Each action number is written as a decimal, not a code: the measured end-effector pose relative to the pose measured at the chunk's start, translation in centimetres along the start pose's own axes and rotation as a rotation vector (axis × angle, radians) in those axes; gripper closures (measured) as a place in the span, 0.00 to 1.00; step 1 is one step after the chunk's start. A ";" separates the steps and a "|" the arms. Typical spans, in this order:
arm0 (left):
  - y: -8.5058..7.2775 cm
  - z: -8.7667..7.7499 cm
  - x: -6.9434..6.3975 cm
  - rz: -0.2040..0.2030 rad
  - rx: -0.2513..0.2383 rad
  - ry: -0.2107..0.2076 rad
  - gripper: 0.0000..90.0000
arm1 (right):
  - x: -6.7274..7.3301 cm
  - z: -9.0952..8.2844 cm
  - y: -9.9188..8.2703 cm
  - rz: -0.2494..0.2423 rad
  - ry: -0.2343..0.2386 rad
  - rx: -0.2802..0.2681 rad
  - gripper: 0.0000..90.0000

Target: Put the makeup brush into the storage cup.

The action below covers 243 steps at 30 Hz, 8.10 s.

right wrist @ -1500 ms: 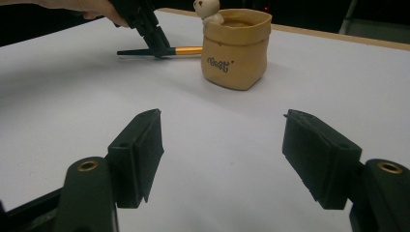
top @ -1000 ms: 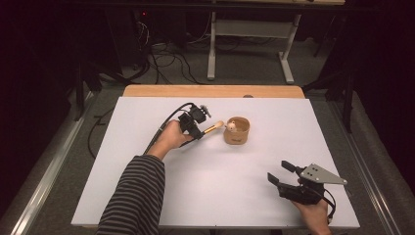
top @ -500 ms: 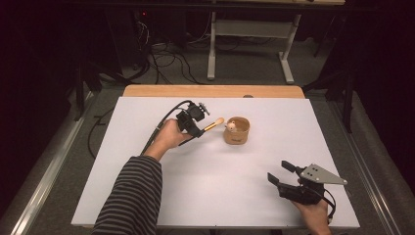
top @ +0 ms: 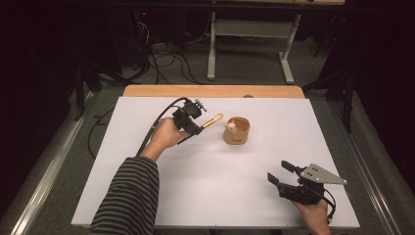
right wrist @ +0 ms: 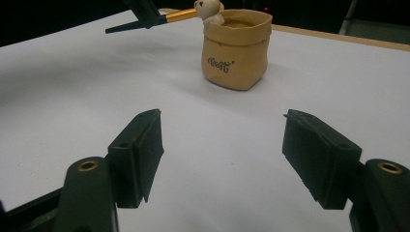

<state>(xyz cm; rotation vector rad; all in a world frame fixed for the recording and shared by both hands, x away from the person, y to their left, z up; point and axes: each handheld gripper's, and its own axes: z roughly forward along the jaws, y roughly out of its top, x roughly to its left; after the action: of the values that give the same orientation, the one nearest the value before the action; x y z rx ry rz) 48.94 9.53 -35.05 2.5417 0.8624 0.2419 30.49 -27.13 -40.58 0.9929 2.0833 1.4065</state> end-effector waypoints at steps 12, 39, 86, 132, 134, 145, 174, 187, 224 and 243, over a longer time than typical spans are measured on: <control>-0.6 -1.5 -0.1 -0.017 -0.059 -0.002 0.87 | -0.1 0.0 0.0 -0.004 0.001 -0.005 0.36; -4.4 -5.1 -0.6 -0.060 -0.199 -0.024 0.87 | 0.0 0.0 0.0 -0.002 -0.001 0.000 0.36; -11.2 -7.7 -5.2 -0.060 -0.383 -0.084 0.87 | 0.0 0.2 0.0 -0.001 0.002 0.002 0.36; -14.0 -6.3 -9.8 -0.039 -0.518 -0.151 0.87 | 0.5 0.1 0.0 -0.014 0.018 0.002 0.35; -13.9 -6.3 -9.9 -0.035 -0.523 -0.151 0.87 | 0.6 0.1 0.1 -0.014 0.027 -0.001 0.35; -13.7 -6.1 -10.4 -0.025 -0.550 -0.166 0.87 | 3.0 0.8 1.1 -0.042 0.106 0.051 0.38; -12.8 -5.0 -11.6 -0.006 -0.569 -0.207 0.87 | 7.0 5.1 3.7 -0.040 0.316 0.066 0.46; -12.3 -4.7 -12.2 0.015 -0.567 -0.209 0.87 | 7.2 5.6 4.4 -0.044 0.326 0.048 0.48; -11.6 -3.8 -13.2 0.039 -0.561 -0.224 0.87 | 8.4 7.3 6.2 0.009 0.421 0.007 0.63; -11.4 -3.7 -13.5 0.052 -0.556 -0.227 0.87 | 8.8 7.8 6.7 0.021 0.415 -0.021 0.76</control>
<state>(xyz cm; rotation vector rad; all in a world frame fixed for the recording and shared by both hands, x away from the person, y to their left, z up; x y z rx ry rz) 31.12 10.60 -37.36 2.0235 0.5471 0.1737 32.34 -14.21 -37.11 0.7634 2.3413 1.7622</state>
